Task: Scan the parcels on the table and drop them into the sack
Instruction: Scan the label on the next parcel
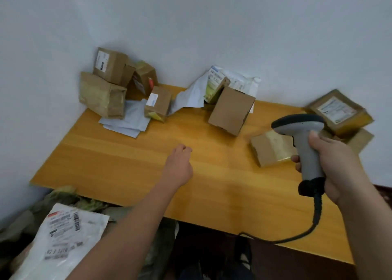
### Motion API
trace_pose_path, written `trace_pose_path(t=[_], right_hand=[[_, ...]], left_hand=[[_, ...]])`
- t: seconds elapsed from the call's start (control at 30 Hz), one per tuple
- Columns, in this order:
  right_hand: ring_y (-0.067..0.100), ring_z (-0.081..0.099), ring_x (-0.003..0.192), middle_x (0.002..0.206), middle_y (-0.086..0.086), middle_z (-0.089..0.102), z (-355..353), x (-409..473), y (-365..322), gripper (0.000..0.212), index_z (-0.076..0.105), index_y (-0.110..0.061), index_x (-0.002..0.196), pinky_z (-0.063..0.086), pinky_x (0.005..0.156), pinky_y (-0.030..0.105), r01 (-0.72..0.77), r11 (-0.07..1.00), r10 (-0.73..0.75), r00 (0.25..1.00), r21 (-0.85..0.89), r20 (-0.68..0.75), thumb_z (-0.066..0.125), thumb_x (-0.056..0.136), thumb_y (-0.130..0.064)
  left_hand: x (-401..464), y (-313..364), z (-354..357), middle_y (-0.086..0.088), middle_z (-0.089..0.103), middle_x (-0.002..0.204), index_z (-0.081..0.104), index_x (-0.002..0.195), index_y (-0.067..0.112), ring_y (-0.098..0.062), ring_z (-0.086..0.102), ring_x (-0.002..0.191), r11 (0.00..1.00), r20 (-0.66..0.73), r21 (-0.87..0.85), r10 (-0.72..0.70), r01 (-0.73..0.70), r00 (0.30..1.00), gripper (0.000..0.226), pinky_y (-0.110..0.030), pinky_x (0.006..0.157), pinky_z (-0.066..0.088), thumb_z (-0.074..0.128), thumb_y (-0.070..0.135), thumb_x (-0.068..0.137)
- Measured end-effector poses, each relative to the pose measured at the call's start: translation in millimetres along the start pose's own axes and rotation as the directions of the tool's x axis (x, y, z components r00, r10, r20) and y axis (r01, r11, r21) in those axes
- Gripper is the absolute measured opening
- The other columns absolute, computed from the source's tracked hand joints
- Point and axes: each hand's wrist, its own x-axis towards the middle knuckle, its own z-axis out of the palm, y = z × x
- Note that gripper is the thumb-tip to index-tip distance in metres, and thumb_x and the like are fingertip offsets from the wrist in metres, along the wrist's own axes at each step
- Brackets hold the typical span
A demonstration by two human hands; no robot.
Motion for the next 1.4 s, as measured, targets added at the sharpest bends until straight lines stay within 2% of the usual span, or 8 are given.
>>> trace_pose_path(t=[0.23, 0.43, 0.6, 0.9, 1.03, 1.2, 1.3, 1.4], right_hand=[[0.022, 0.06, 0.068, 0.091, 0.019, 0.063, -75, 64, 11, 0.034, 0.056, -0.009, 0.12, 0.05, 0.062, 0.035, -0.014, 0.998, 0.017, 0.998, 0.058, -0.056, 0.047, 0.102, -0.036], [0.025, 0.06, 0.073, 0.085, 0.017, 0.065, -128, 120, 21, 0.022, 0.059, -0.02, 0.1, 0.051, 0.065, 0.036, -0.075, 0.993, 0.081, 0.995, 0.091, -0.061, 0.046, 0.103, -0.038], [0.026, 0.06, 0.076, 0.081, 0.013, 0.062, -155, 153, 33, 0.019, 0.058, -0.023, 0.099, 0.051, 0.072, 0.041, -0.114, 0.99, 0.119, 0.991, 0.085, -0.056, 0.046, 0.103, -0.037], [0.027, 0.061, 0.077, 0.077, 0.011, 0.065, -181, 168, 50, 0.017, 0.058, -0.025, 0.093, 0.052, 0.08, 0.047, -0.18, 0.979, 0.184, 0.982, 0.097, -0.044, 0.048, 0.102, -0.036], [0.026, 0.061, 0.077, 0.082, 0.012, 0.064, -179, 165, 50, 0.016, 0.057, -0.026, 0.092, 0.052, 0.078, 0.045, -0.188, 0.972, 0.195, 0.98, 0.141, -0.041, 0.048, 0.101, -0.036], [0.028, 0.061, 0.078, 0.083, 0.011, 0.064, -168, 152, 45, 0.015, 0.057, -0.027, 0.092, 0.053, 0.08, 0.046, -0.193, 0.958, 0.208, 0.977, 0.212, -0.049, 0.05, 0.101, -0.036], [0.024, 0.061, 0.073, 0.085, 0.014, 0.063, -159, 144, 44, 0.016, 0.056, -0.026, 0.093, 0.052, 0.07, 0.039, -0.191, 0.962, 0.199, 0.98, 0.195, -0.025, 0.049, 0.102, -0.036], [0.021, 0.061, 0.07, 0.087, 0.015, 0.064, -150, 136, 46, 0.016, 0.057, -0.025, 0.094, 0.051, 0.065, 0.035, -0.197, 0.966, 0.2, 0.98, 0.169, -0.003, 0.048, 0.102, -0.036]], left_hand=[[46, 107, 42, -0.002, 0.03, 0.151, 0.029, 0.148, 0.015, -0.022, 0.042, 0.131, 0.986, 0.153, 0.056, 0.146, -0.156, 0.977, 0.058, -0.039, 0.101, 0.043, 0.054, 0.022, 0.097], [89, 198, 92, -0.001, 0.001, 0.163, -0.002, 0.155, 0.028, -0.026, 0.011, 0.149, 0.991, 0.321, -0.056, 0.132, -0.12, 0.938, 0.107, -0.046, 0.117, 0.028, 0.075, 0.039, 0.082], [122, 240, 122, -0.008, -0.014, 0.162, -0.016, 0.152, 0.033, -0.033, -0.007, 0.149, 0.994, 0.344, 0.073, 0.052, -0.082, 0.938, 0.127, -0.05, 0.12, 0.005, 0.082, 0.047, 0.072], [131, 240, 140, -0.008, 0.008, 0.155, -0.017, 0.153, 0.03, -0.035, 0.006, 0.144, 0.987, 0.275, 0.161, -0.038, -0.006, 0.961, 0.142, -0.052, 0.12, 0.007, 0.083, 0.062, 0.057], [115, 240, 126, -0.004, 0.021, 0.143, -0.004, 0.153, 0.037, -0.03, 0.018, 0.135, 0.981, 0.376, -0.135, -0.08, 0.14, 0.923, 0.134, -0.05, 0.114, 0.027, 0.085, 0.061, 0.055], [75, 234, 109, -0.003, 0.062, 0.124, 0.031, 0.149, 0.03, -0.018, 0.061, 0.112, 0.432, 0.574, -0.724, -0.055, 0.538, 0.817, 0.114, -0.038, 0.101, 0.048, 0.085, 0.059, 0.052], [50, 216, 109, -0.012, 0.064, 0.127, 0.051, 0.137, 0.018, -0.031, 0.059, 0.119, 0.066, 0.702, -0.709, -0.03, 0.702, 0.712, 0.081, -0.049, 0.107, 0.041, 0.077, 0.051, 0.068], [31, 198, 110, -0.015, 0.065, 0.126, 0.057, 0.13, 0.016, -0.036, 0.061, 0.115, -0.144, 0.748, -0.662, -0.069, 0.736, 0.66, 0.054, -0.051, 0.087, 0.052, 0.057, 0.049, 0.088]])
